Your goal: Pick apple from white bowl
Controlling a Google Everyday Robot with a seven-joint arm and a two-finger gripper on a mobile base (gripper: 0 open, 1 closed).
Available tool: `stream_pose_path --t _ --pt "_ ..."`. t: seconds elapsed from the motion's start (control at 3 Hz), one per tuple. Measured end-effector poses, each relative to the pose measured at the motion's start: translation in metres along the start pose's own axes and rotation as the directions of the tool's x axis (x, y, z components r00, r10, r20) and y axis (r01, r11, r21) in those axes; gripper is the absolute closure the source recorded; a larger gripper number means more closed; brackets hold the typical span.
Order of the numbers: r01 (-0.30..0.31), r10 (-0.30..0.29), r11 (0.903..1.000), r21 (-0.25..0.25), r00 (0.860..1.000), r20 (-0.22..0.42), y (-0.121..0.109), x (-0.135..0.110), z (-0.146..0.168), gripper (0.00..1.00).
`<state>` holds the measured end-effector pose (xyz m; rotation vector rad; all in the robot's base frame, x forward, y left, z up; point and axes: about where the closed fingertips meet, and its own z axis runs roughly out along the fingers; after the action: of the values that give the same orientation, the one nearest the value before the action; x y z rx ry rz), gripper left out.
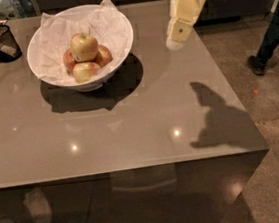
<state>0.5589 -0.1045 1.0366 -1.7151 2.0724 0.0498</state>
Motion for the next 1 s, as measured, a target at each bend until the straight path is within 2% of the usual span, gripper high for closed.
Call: stream_pose_path --t 0.33,0.67,1.0 --pt "0.043 -0.043 0.9990 0.011 0.999 0.004 -0.025 -0.049 0.020 0.00" --pt "0.043 -0.043 0.9990 0.012 0.999 0.005 -0.025 -0.049 0.020 0.00" --pt "0.041 -0.041 0.9991 0.007 0.997 0.059 -0.038 -0.068 0.030 0.00"
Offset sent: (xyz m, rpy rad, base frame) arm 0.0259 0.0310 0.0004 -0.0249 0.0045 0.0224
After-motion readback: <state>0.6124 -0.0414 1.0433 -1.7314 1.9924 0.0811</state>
